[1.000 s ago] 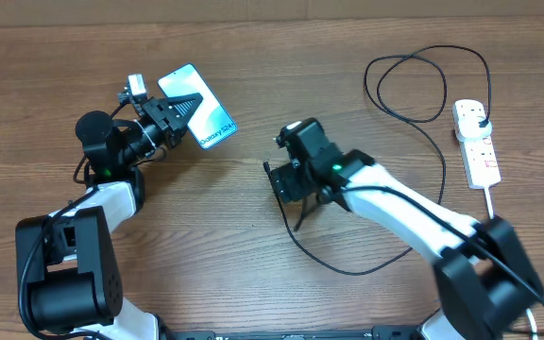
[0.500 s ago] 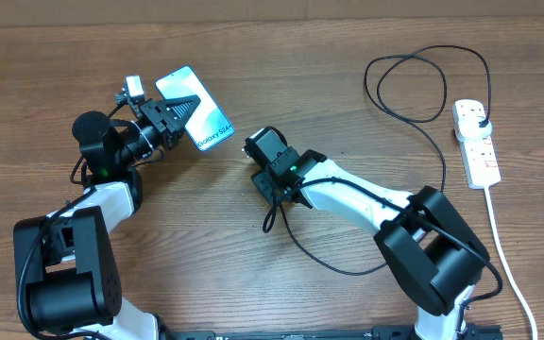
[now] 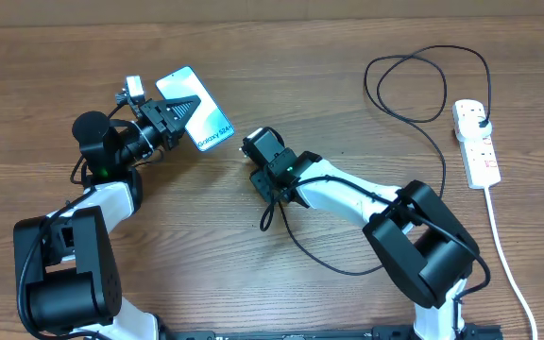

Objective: Plug charger to phone and switch on socket

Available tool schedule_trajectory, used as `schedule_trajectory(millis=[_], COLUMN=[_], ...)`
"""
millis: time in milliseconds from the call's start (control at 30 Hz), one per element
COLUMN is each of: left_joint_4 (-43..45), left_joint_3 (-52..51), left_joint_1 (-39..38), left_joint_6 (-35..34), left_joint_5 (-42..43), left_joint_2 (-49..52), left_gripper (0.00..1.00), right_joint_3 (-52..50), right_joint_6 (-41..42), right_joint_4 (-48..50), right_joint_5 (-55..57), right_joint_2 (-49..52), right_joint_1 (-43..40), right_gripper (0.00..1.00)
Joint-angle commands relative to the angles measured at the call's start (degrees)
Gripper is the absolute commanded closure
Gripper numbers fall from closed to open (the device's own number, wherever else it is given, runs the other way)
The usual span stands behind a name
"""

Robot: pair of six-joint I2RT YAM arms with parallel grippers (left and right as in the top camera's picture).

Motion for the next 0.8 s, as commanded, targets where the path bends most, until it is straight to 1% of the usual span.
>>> schedule_trajectory(millis=[0, 33, 133, 167, 233, 300, 367, 400, 500, 600, 767], left_joint_4=[0.5, 0.5, 0.5, 0.5, 0.5, 0.5, 0.5, 0.5, 0.5, 0.5, 2.0], left_joint_3=[0.3, 0.3, 0.3, 0.3, 0.3, 0.3, 0.3, 0.3, 0.3, 0.3, 0.3], left_joint_1=[0.2, 0.2, 0.2, 0.2, 0.2, 0.2, 0.2, 0.2, 0.2, 0.0, -2.3], left_joint_6=[1.2, 1.2, 1.0, 0.9, 0.8, 0.8, 0.8, 0.8, -0.3, -1.0, -3.0], left_joint_5=[1.4, 1.4, 1.5, 1.5, 1.5, 1.5, 1.5, 1.6, 2.4, 3.4, 3.6], left_joint_2=[-0.9, -0.9, -0.9, -0.9, -0.9, -0.9, -0.9, -0.9, -0.9, -0.9, -0.9], left_gripper=[0.96, 0.96, 0.96, 0.96, 0.96, 0.96, 0.96, 0.96, 0.96, 0.96, 0.96], right_joint_3=[1.0, 1.0, 1.1, 1.7, 4.0, 8.2, 12.1, 13.0, 13.5, 13.5, 13.4], right_joint_6=[-0.3, -0.3, -0.2, 0.4, 2.1, 5.7, 8.1, 8.1, 7.3, 5.4, 2.6], right_joint_4=[0.0, -0.1, -1.0, -2.7, -7.4, -16.0, -23.6, -25.4, -27.1, -27.1, -29.7], right_joint_5=[-0.7, -1.4, -3.6, -3.9, -3.9, -4.7, -9.0, -11.9, -24.9, -35.1, -45.4], right_joint_2=[2.2, 2.5, 2.6, 2.6, 2.5, 1.8, -0.3, -1.7, -9.3, -17.0, -25.5], right_joint_1=[-0.3, -0.4, -0.7, -0.9, -1.3, -2.1, -3.8, -4.7, -9.4, -15.0, -22.2], right_gripper=[0.68, 0.73, 0.93, 0.96, 0.96, 0.96, 0.96, 0.96, 0.96, 0.96, 0.96])
